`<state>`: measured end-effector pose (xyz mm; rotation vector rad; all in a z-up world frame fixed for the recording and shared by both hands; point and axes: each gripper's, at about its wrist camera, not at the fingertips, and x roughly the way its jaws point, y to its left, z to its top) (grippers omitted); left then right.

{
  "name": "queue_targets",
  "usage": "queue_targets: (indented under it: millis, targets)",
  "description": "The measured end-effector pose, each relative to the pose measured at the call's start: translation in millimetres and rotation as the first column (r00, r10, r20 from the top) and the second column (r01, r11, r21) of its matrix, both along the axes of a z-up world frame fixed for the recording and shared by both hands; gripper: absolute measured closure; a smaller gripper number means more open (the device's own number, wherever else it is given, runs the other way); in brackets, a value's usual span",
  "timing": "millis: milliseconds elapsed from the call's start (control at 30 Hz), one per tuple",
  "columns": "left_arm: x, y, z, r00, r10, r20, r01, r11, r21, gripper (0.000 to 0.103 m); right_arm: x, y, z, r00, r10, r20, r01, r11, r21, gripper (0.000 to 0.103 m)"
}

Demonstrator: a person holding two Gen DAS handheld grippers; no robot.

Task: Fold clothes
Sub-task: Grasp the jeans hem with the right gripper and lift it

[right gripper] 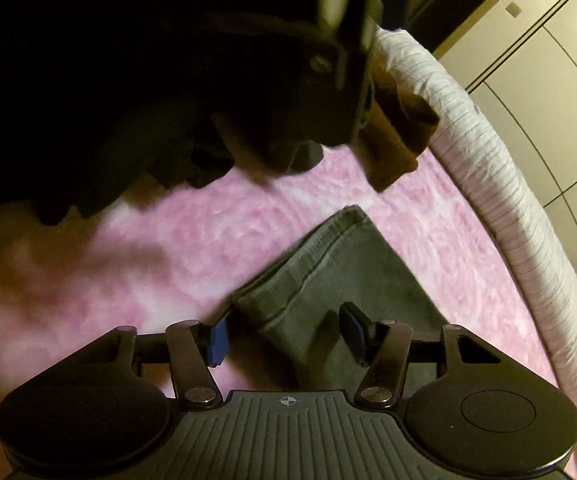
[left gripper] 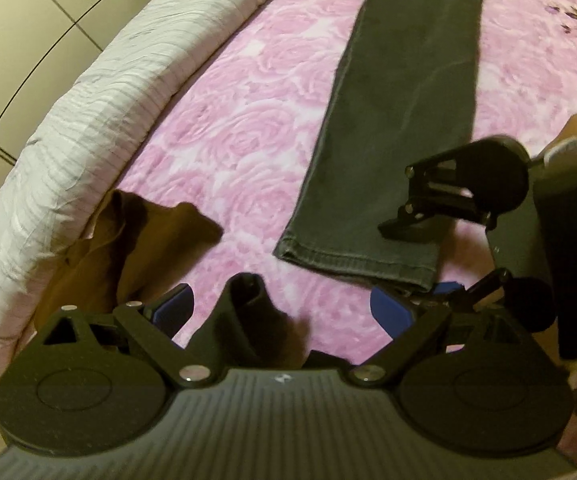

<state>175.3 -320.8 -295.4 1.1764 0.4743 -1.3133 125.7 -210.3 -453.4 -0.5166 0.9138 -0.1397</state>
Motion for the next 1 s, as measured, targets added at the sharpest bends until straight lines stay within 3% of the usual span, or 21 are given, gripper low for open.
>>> queue_targets:
  millis: [33, 100, 333, 433, 500, 667, 733, 800, 967, 1000]
  targets:
    - [1.9, 1.0, 0.6, 1.0, 0.005, 0.002, -0.005, 1.0, -0.001, 0.01, 1.0, -4.2, 1.7, 1.0, -0.002, -0.004, 0.003, 1.0, 0.011, 0.073]
    - [4.7, 2.4, 1.9, 1.0, 0.012, 0.007, -0.012, 1.0, -0.002, 0.01, 5.6, -11.2, 10.1, 0.999, -0.037, -0.001, 0.037, 0.999, 0.034, 0.091]
    - [-5.6, -14.1, 11.2, 1.0, 0.026, 0.003, -0.026, 1.0, -0.016, 0.01, -0.5, -57.4, 89.6, 0.983, -0.135, 0.124, 0.103, 0.966, 0.235, 0.093]
    - [-21.3, -36.1, 15.9, 1.0, 0.0, -0.005, 0.0, 1.0, -0.023, 0.01, -18.2, -96.6, 135.6, 0.948, -0.232, 0.218, 0.153, 0.932, 0.328, 0.093]
    - [-34.8, -56.2, 20.0, 1.0, -0.026, -0.01, 0.026, 0.999, -0.028, 0.01, -39.0, -134.4, 161.9, 0.904, -0.332, 0.269, 0.212, 0.895, 0.392, 0.093]
    - [-76.1, -117.0, 23.7, 0.996, -0.089, -0.016, 0.088, 0.996, -0.033, 0.01, -124.5, -251.2, 197.4, 0.726, -0.603, 0.332, 0.37, 0.749, 0.55, 0.093]
    - [-94.4, -144.2, 22.2, 0.995, -0.101, -0.021, 0.101, 0.994, -0.031, 0.01, -165.2, -300.3, 187.3, 0.651, -0.697, 0.302, 0.422, 0.663, 0.619, 0.093]
    - [-111.6, -172.9, 16.4, 0.994, -0.1, -0.042, 0.099, 0.995, -0.03, 0.01, -195.9, -345.4, 165.5, 0.601, -0.761, 0.243, 0.454, 0.576, 0.68, 0.093]
    - [-146.6, -242.9, -11.3, 0.994, -0.095, -0.054, 0.096, 0.995, 0.012, 0.01, -255.6, -427.9, 93.7, 0.538, -0.843, 0.017, 0.477, 0.322, 0.818, 0.093]
    - [-152.2, -255.2, -16.0, 0.995, -0.088, -0.054, 0.089, 0.996, 0.02, 0.01, -261.4, -439.5, 85.2, 0.544, -0.839, -0.005, 0.467, 0.298, 0.833, 0.093]
